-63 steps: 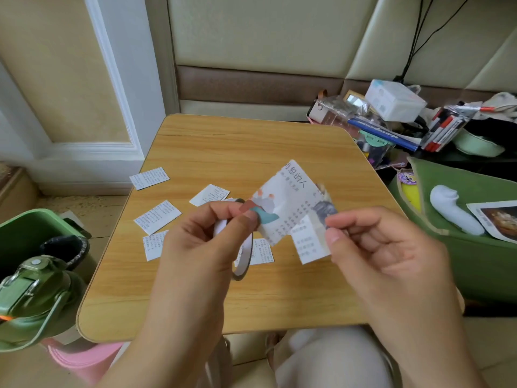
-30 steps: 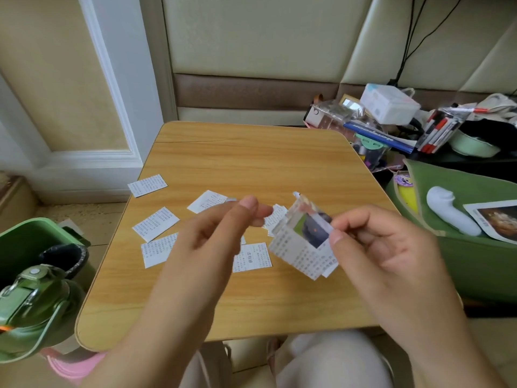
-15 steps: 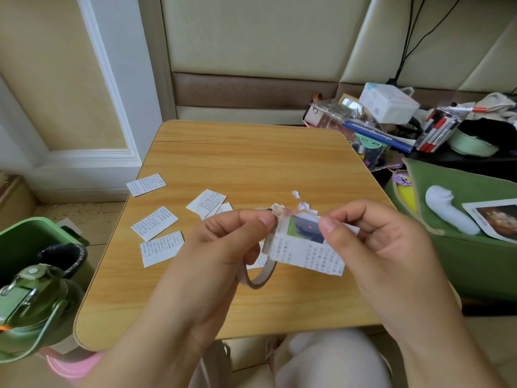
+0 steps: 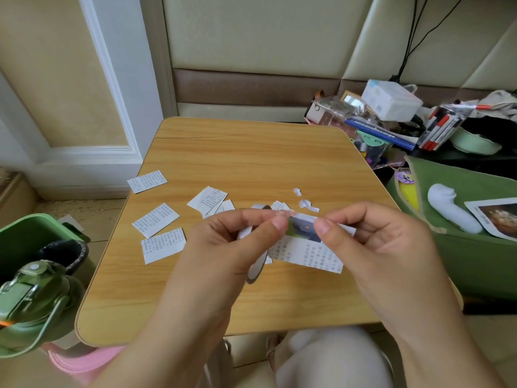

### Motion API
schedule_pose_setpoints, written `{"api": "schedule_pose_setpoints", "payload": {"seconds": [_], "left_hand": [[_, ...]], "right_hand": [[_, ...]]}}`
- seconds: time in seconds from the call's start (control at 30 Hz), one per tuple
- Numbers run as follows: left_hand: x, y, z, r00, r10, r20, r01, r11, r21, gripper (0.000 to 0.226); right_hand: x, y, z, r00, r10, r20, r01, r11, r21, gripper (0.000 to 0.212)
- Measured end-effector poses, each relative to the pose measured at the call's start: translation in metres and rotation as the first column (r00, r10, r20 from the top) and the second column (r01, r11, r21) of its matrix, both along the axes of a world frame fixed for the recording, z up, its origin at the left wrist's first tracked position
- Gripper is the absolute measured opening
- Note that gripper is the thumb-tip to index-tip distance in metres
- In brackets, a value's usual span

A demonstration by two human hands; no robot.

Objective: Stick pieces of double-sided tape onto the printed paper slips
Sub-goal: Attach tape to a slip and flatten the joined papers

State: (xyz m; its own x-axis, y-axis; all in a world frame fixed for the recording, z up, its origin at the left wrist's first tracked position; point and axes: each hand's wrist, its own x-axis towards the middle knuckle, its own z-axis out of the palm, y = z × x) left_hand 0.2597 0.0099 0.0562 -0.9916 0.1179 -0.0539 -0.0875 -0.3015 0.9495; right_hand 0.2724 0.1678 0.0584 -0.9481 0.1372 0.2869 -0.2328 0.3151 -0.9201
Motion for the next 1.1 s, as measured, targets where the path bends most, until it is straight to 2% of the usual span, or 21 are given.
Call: {"api": "schedule_pose_setpoints", "payload": {"seconds": [0.23,0.5,0.6,0.73,0.87,0.97,1.1], "left_hand": [[0.0005,0.004,-0.0015,0.994,0.083,-0.064,-0.087,0.995,-0.057,0.009],[-0.0017,0.0032,-0.0093,0.991,0.083,-0.108,-0.098,0.985,-0.141,0.007],[-0.0008,0.0039,-0.0079,0.991,0.084,-0.108,-0.099,0.984,-0.145,0.008],[0.0001,0.0058,-0.0057,0.987,0.107,-0.119,-0.122,0.985,-0.126,0.014],[0.0005,0.005,-0.0065,0.983,0.126,-0.131,-0.146,0.977,-0.155,0.014],[0.0007,0.0058,-0.0053,0.98,0.143,-0.135,-0.159,0.981,-0.114,0.017],[0.001,0.0062,-0.0018,0.979,0.172,-0.106,-0.174,0.985,-0.01,0.015]], "right_hand": [[-0.001,-0.0006,-0.0021,1.0,-0.006,-0.018,0.006,1.0,-0.012,0.024],[-0.0019,-0.0019,-0.0007,1.0,-0.02,-0.019,0.019,1.0,-0.012,0.011],[-0.0023,-0.0027,-0.0004,0.999,-0.017,-0.027,0.017,1.0,-0.01,0.021],[-0.0017,-0.0034,-0.0006,0.999,-0.017,-0.029,0.016,1.0,-0.016,0.022],[-0.0007,-0.004,0.0002,1.0,-0.006,-0.017,0.005,1.0,-0.012,0.01],[-0.0015,-0.0032,0.0008,1.0,0.014,0.004,-0.013,0.997,-0.078,0.007],[-0.0007,-0.0028,-0.0004,1.0,0.018,0.021,-0.014,0.984,-0.178,0.021]]}}
